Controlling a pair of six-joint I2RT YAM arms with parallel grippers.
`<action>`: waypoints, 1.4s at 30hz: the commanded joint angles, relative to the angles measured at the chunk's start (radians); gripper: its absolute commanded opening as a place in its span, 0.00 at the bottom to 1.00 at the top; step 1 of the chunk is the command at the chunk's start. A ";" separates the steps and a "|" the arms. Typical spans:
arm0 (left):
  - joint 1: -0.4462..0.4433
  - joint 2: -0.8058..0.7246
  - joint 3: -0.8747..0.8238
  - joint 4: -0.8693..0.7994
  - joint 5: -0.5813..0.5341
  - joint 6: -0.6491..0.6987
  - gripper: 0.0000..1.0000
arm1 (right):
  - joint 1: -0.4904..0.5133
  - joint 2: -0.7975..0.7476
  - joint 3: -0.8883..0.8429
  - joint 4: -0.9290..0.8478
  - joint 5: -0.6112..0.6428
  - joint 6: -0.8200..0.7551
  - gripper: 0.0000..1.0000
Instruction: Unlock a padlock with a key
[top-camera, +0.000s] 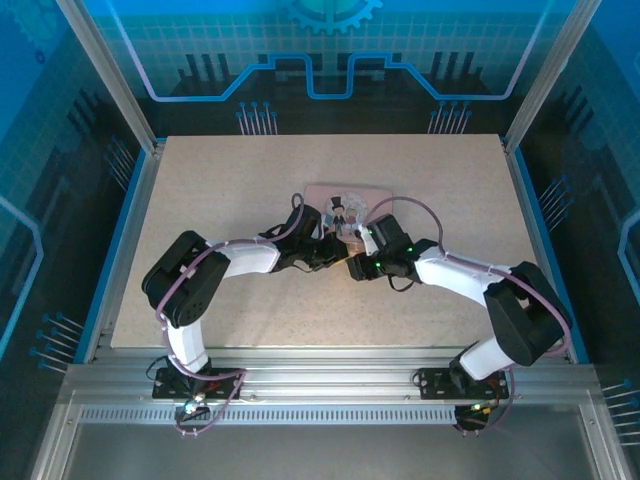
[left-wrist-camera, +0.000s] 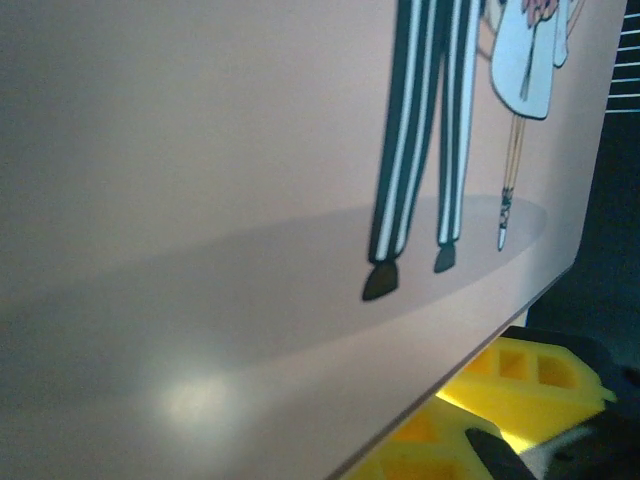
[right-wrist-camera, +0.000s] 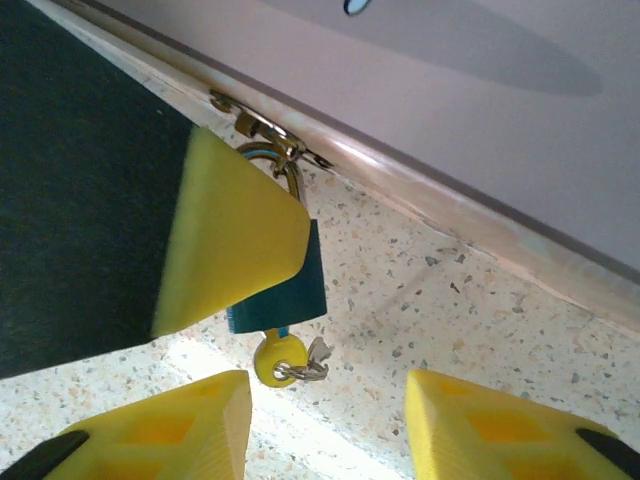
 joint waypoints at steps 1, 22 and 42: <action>0.007 0.010 0.038 -0.024 0.059 -0.021 0.03 | 0.017 0.043 0.031 -0.006 0.021 -0.003 0.42; 0.009 0.006 0.041 -0.012 0.078 -0.036 0.03 | 0.065 0.072 0.032 0.107 0.049 -0.010 0.40; 0.012 0.004 0.023 -0.011 0.068 -0.031 0.12 | 0.065 0.099 0.059 0.048 0.054 -0.069 0.00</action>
